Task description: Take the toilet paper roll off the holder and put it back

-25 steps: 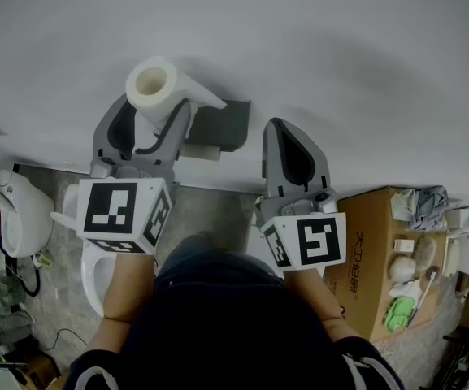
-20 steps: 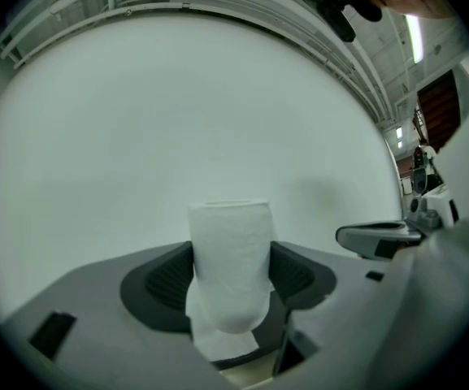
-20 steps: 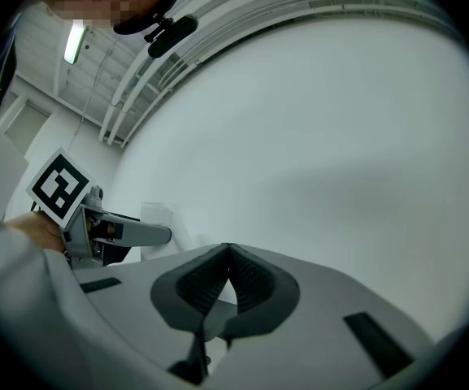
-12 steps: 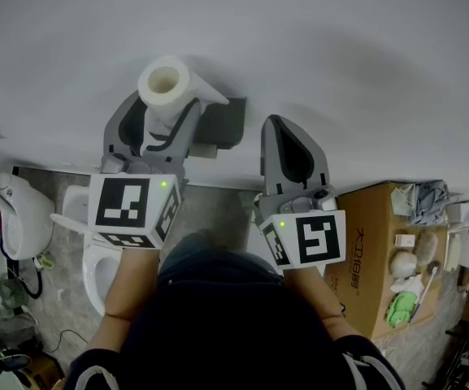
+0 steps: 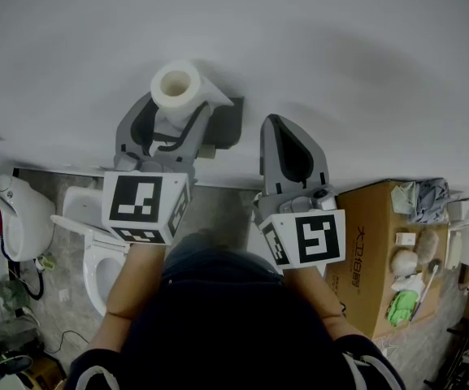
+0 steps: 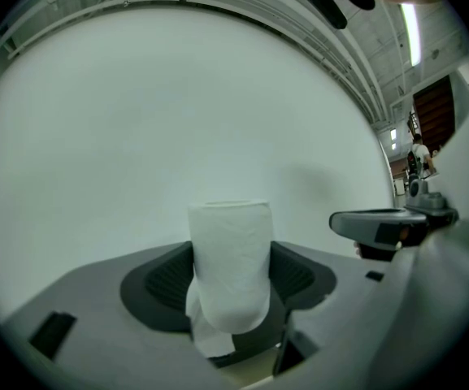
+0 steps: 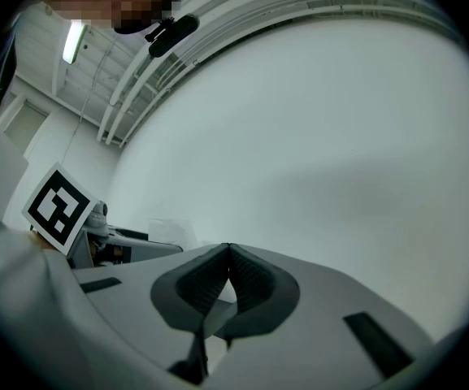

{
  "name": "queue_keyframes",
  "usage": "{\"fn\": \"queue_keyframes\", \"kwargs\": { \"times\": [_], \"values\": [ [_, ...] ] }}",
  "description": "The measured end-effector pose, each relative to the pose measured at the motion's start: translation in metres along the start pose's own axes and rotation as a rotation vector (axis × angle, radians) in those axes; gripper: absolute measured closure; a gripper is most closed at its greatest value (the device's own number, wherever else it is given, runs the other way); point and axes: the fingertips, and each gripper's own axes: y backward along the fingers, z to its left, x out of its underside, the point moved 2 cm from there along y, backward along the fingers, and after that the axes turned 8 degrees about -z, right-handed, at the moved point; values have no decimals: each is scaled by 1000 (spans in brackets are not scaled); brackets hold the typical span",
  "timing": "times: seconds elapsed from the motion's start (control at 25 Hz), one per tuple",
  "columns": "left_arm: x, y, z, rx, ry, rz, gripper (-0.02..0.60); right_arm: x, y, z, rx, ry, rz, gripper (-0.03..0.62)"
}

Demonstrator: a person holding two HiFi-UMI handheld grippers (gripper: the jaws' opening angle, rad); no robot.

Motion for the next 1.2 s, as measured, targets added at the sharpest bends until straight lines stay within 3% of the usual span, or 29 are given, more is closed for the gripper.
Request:
{"fn": "queue_keyframes", "kwargs": {
  "times": [0.32, 0.84, 1.2],
  "values": [
    [15, -8, -9, 9, -30, 36, 298, 2, 1, -4, 7, -3, 2, 579],
    [32, -12, -16, 33, -13, 76, 298, 3, 3, -4, 10, -6, 3, 579],
    [34, -9, -14, 24, -12, 64, 296, 2, 4, -3, 11, -4, 2, 579]
  ]
}}
